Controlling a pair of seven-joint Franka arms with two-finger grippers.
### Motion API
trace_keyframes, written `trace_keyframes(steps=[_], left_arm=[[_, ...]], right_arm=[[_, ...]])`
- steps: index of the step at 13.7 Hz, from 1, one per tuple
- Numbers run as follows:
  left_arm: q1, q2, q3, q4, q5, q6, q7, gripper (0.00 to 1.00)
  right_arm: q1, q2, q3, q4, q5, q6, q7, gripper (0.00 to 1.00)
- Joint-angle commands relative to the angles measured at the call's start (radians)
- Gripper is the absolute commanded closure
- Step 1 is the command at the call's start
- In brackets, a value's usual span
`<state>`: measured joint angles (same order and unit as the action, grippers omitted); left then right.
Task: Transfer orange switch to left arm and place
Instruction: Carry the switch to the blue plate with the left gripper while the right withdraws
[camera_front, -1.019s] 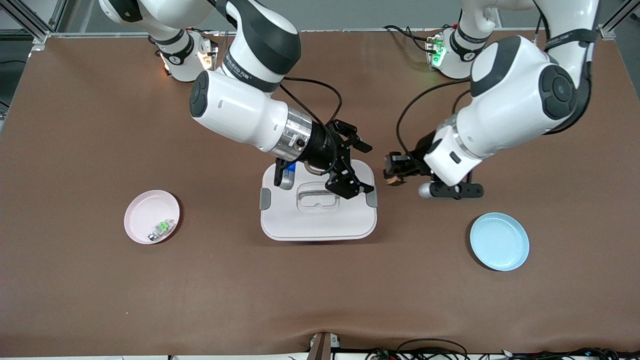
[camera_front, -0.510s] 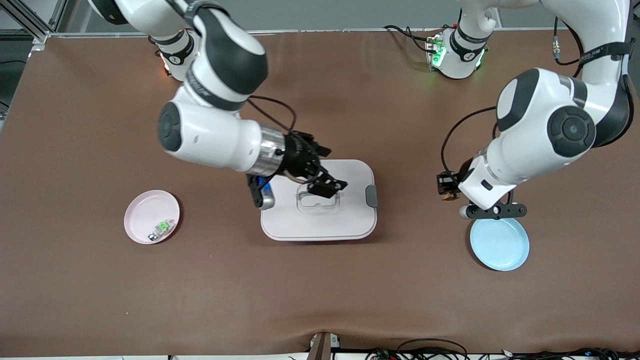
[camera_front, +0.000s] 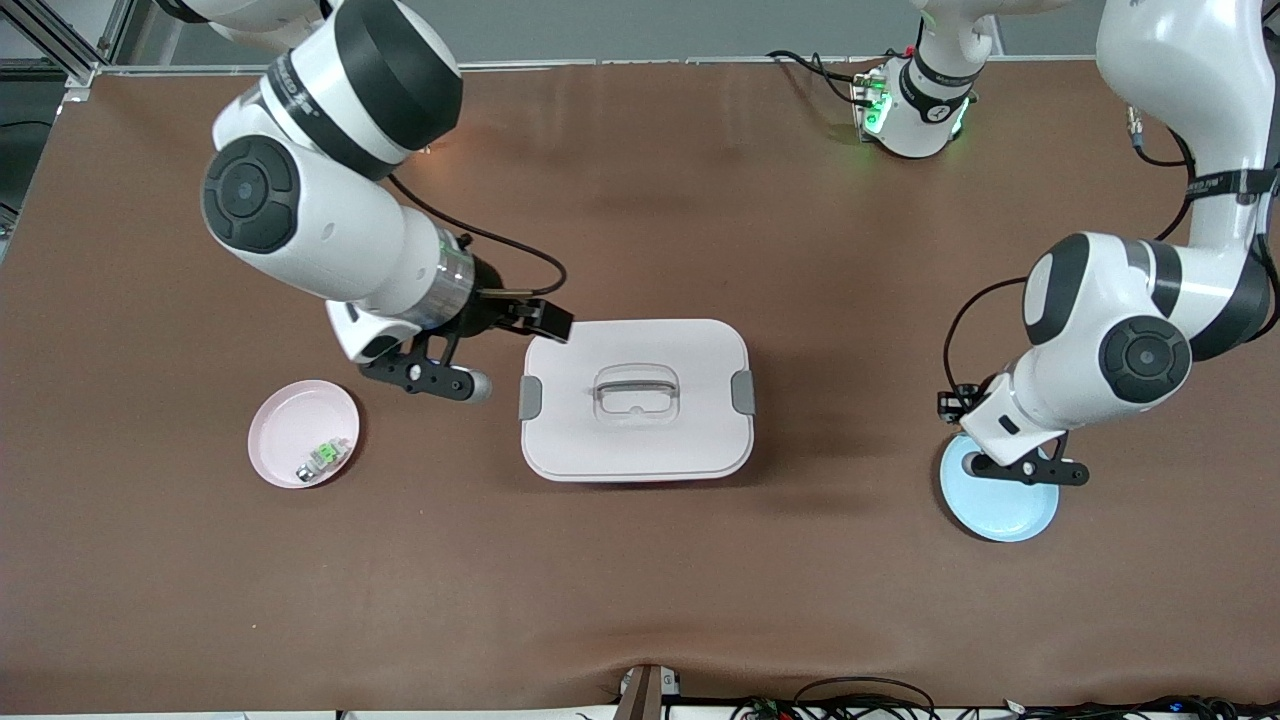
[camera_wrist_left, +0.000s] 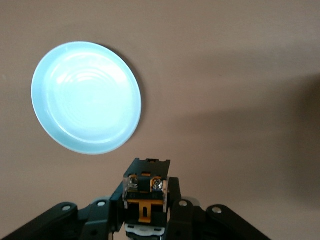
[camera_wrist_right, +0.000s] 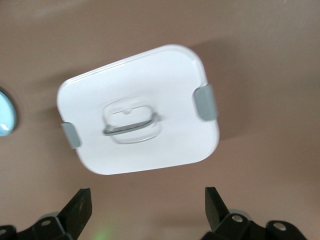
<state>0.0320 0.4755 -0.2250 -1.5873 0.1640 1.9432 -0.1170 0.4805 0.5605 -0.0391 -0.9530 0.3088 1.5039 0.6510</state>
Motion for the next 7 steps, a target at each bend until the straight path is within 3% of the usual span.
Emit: trace_keyframes(steps=[1,5,7], left_arm=[[0.032,0.047,-0.007,-0.02,0.081,0.101,0.016,1.0],[0.08,0.132,-0.007,-0.023,0.219,0.212,0.019,1.0],[0.113,0.167,-0.008,-0.025,0.261,0.268,0.019,1.0]], right_arm=[[-0.077,-0.024,0.012,-0.018,-0.068,-0.069,-0.259,0.0],[-0.14,-0.054,0.011,-0.018,-0.296,-0.122,-0.511,0.0],[-0.178,-0.079,0.013,-0.018,-0.356,-0.158,-0.536,0.0]])
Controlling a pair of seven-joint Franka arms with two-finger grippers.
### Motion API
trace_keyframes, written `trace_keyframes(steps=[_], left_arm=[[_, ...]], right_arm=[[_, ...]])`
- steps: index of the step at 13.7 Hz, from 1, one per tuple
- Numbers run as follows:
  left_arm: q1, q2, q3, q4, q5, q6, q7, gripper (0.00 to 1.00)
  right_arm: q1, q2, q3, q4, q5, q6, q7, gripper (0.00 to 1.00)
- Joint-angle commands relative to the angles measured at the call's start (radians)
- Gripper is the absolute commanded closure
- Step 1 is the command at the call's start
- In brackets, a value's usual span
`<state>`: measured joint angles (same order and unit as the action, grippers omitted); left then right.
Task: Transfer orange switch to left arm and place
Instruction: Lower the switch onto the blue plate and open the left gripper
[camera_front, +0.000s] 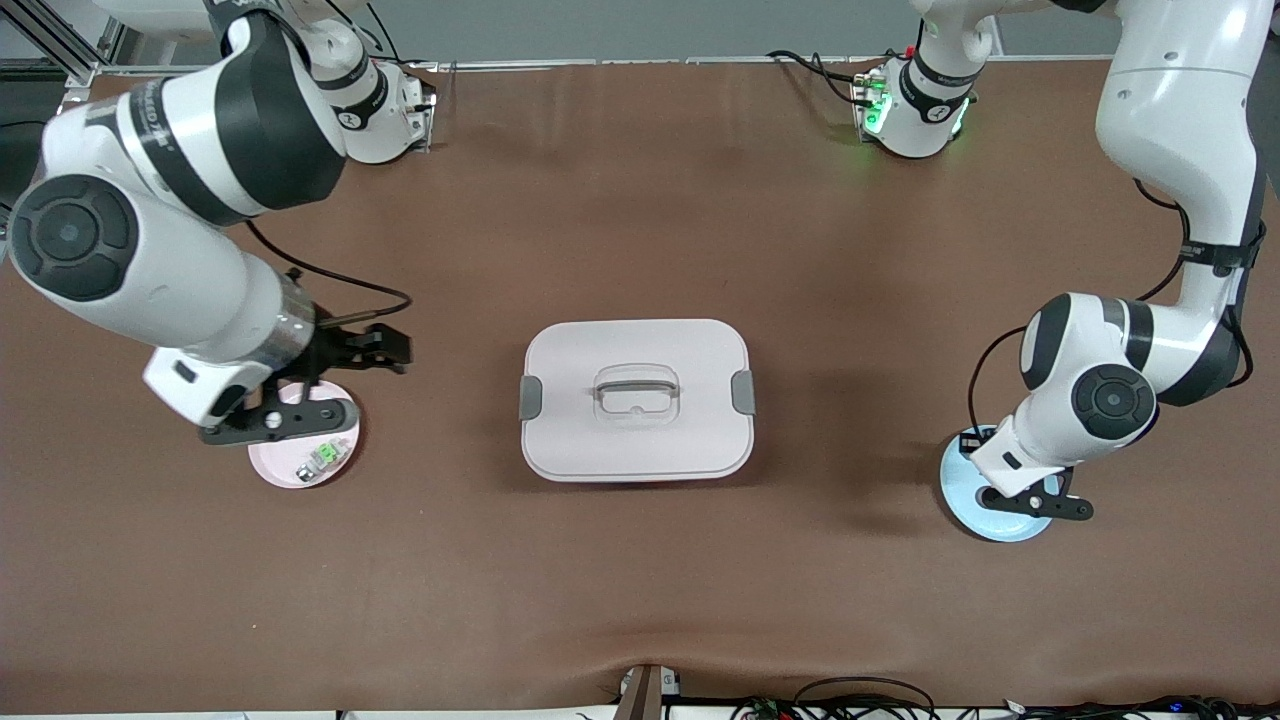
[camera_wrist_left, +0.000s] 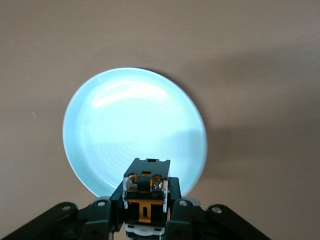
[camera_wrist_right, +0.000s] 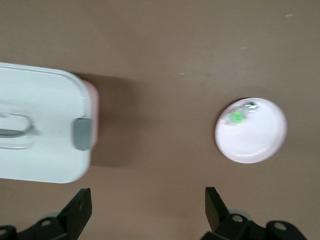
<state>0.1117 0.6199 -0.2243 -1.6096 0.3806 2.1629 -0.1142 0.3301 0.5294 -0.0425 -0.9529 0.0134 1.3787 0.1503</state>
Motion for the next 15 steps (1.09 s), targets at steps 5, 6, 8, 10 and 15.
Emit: trace_keyframes(steps=[5,6,8,10,15], left_arm=[[0.075,0.083,-0.01,-0.006,0.043,0.129,0.051,1.0],[0.077,0.09,-0.01,-0.009,0.041,0.13,0.051,1.0],[0.088,0.104,-0.01,-0.01,0.04,0.138,0.051,0.93],[0.094,0.112,-0.01,-0.016,0.04,0.144,0.05,0.84],[0.102,0.106,-0.012,-0.006,0.034,0.144,0.051,0.0]], right_arm=[[-0.126,-0.083,0.016,-0.018,-0.062,-0.105,-0.078,0.0],[-0.152,-0.085,0.016,-0.018,-0.062,-0.109,-0.078,0.0],[-0.203,-0.092,0.018,-0.021,-0.059,-0.112,-0.127,0.0],[-0.241,-0.101,0.018,-0.027,-0.062,-0.112,-0.155,0.0],[-0.278,-0.12,0.013,-0.027,-0.069,-0.156,-0.067,0.0]])
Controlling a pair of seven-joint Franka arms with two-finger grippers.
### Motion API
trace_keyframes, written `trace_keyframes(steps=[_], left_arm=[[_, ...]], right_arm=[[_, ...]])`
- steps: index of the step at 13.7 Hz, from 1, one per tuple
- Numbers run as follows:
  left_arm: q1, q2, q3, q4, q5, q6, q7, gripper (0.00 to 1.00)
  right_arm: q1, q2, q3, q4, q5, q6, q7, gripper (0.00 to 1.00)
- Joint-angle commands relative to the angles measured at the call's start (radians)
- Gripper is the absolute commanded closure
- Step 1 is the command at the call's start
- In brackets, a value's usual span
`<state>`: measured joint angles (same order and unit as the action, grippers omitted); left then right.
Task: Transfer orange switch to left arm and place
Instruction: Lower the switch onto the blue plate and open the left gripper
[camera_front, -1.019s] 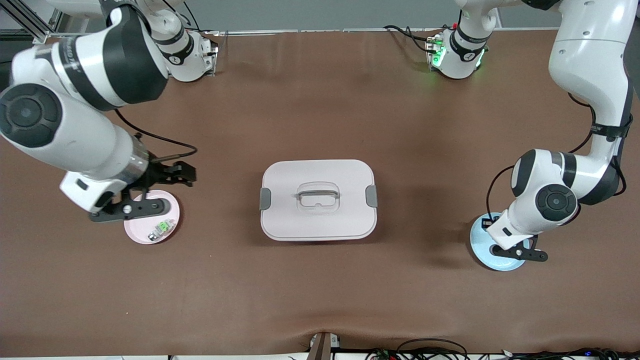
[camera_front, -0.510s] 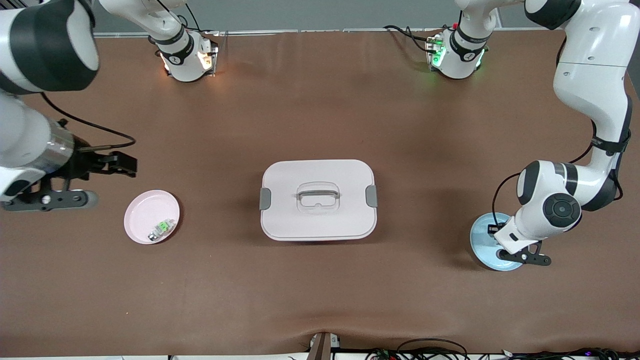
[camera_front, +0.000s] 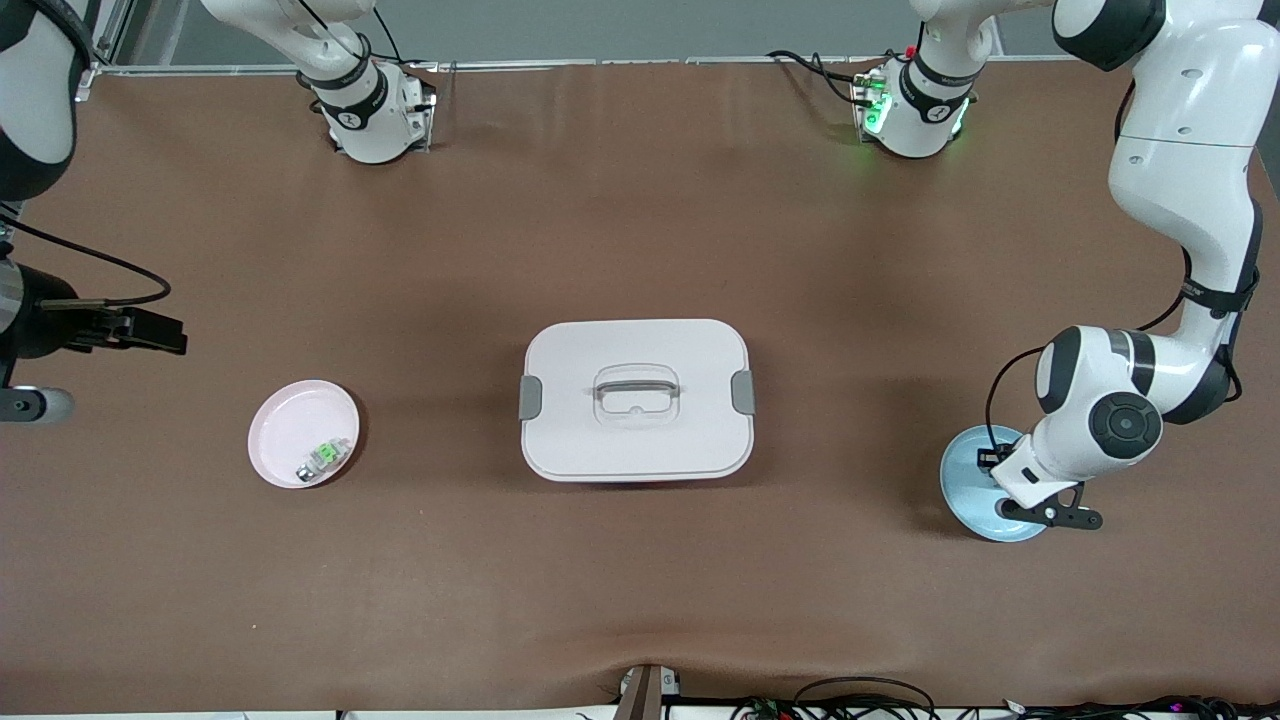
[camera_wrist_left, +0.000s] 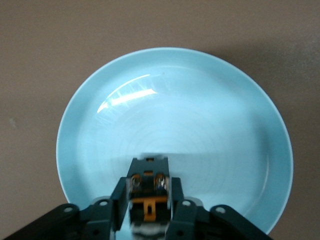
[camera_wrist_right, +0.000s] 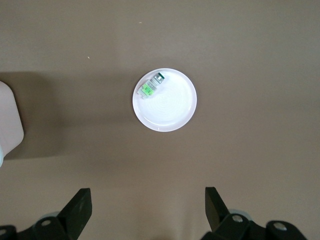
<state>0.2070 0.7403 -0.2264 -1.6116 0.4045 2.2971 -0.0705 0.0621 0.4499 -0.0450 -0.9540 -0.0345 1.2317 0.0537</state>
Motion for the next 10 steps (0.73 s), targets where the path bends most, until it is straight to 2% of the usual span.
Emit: trace_keyframes(steps=[1,6,10], left_arm=[[0.012,-0.019,-0.01,-0.005,0.01,0.007,0.011,0.0],[0.008,-0.134,-0.025,-0.002,0.004,-0.074,0.012,0.0],[0.012,-0.229,-0.042,0.01,0.002,-0.143,0.012,0.0]], right_arm=[[-0.011,-0.045,0.017,-0.026,-0.021,-0.008,0.034,0.0],[-0.002,-0.048,0.023,-0.026,-0.015,-0.011,0.035,0.0],[-0.01,-0.091,0.027,-0.026,0.005,-0.08,0.031,0.0]])
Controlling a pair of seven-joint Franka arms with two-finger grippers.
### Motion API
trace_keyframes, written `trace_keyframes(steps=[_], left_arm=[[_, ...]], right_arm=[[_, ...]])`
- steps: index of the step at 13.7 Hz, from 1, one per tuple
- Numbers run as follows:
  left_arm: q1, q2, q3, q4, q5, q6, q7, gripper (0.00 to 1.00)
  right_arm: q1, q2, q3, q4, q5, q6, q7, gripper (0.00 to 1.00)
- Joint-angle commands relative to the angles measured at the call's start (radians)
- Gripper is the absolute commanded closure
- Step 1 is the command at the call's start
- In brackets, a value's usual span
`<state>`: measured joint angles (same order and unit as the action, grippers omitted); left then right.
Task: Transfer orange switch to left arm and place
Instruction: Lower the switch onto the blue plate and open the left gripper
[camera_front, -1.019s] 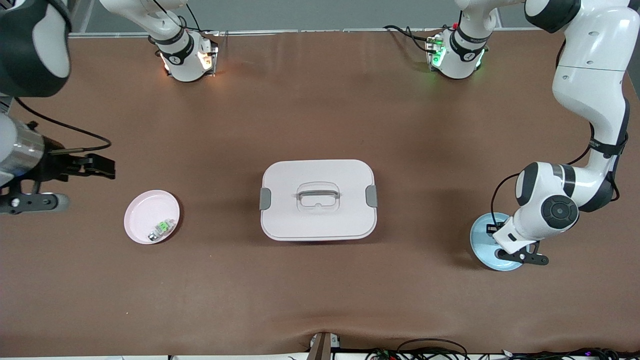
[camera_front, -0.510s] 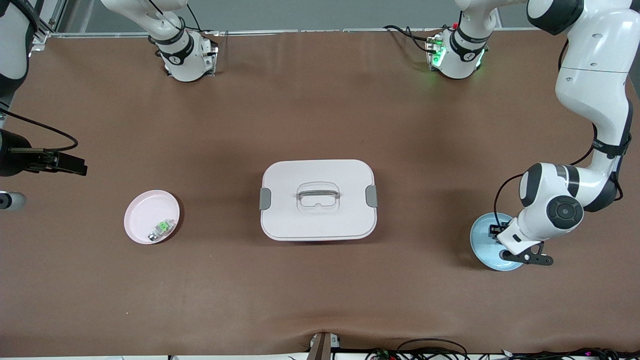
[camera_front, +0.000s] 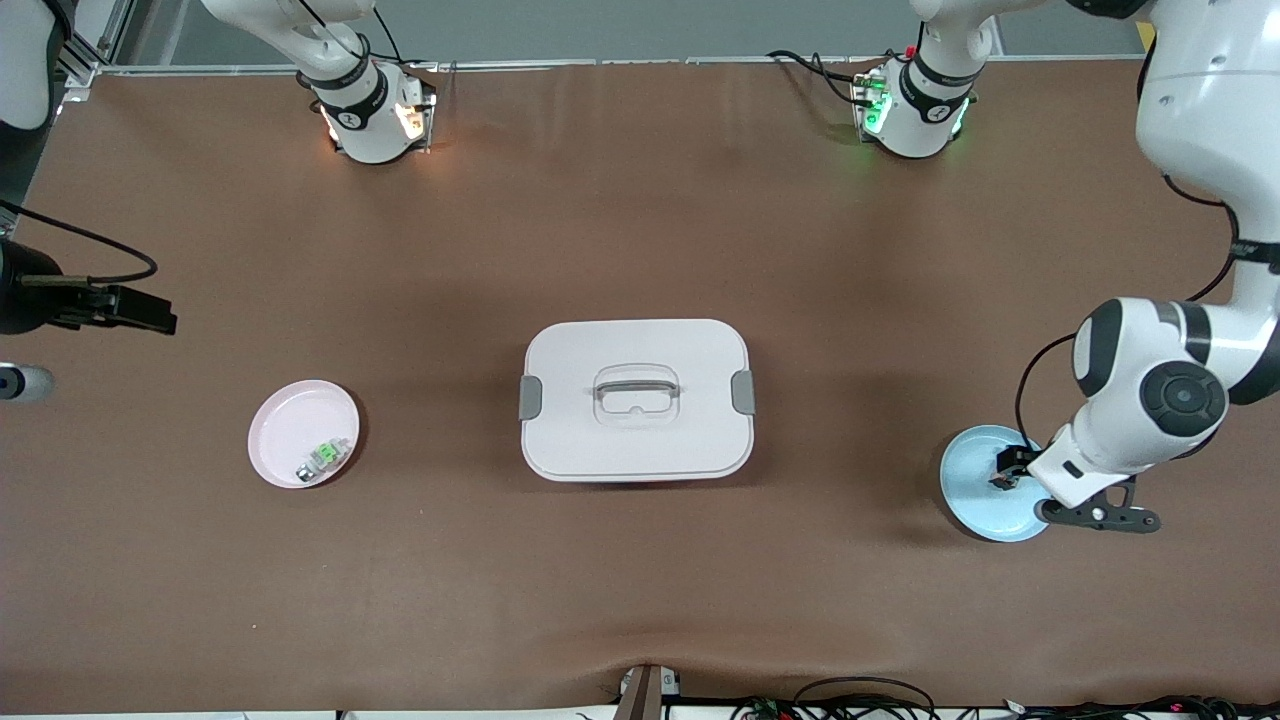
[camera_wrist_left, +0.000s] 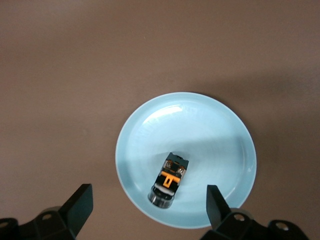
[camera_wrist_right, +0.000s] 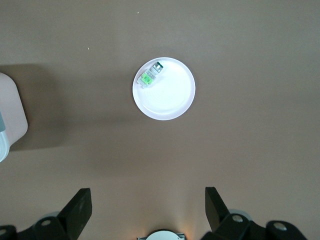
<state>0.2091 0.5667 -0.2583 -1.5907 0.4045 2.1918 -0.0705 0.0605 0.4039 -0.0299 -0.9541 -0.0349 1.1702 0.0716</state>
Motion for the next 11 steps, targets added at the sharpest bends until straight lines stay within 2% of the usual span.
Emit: trace_keyframes(steps=[1,4,7,9,11], left_arm=[[0.009,-0.07,-0.012,0.004,0.002,-0.058,0.012,0.0],[0.01,-0.132,-0.01,0.026,0.002,-0.079,0.012,0.0],[0.01,-0.214,-0.013,0.028,-0.018,-0.206,0.014,0.0],[0.016,-0.278,-0.001,0.029,-0.174,-0.273,-0.002,0.0],[0.039,-0.332,-0.007,0.028,-0.233,-0.334,0.0,0.0]], right_arm=[[-0.002,-0.045,0.008,-0.028,-0.002,-0.02,0.013,0.0],[-0.008,-0.039,0.008,-0.04,-0.003,-0.021,0.014,0.0],[-0.036,-0.042,0.007,-0.077,0.007,-0.012,0.011,0.0],[-0.053,-0.04,0.008,-0.083,0.006,-0.004,0.005,0.0],[-0.106,-0.039,0.039,-0.083,0.027,0.012,-0.001,0.0]])
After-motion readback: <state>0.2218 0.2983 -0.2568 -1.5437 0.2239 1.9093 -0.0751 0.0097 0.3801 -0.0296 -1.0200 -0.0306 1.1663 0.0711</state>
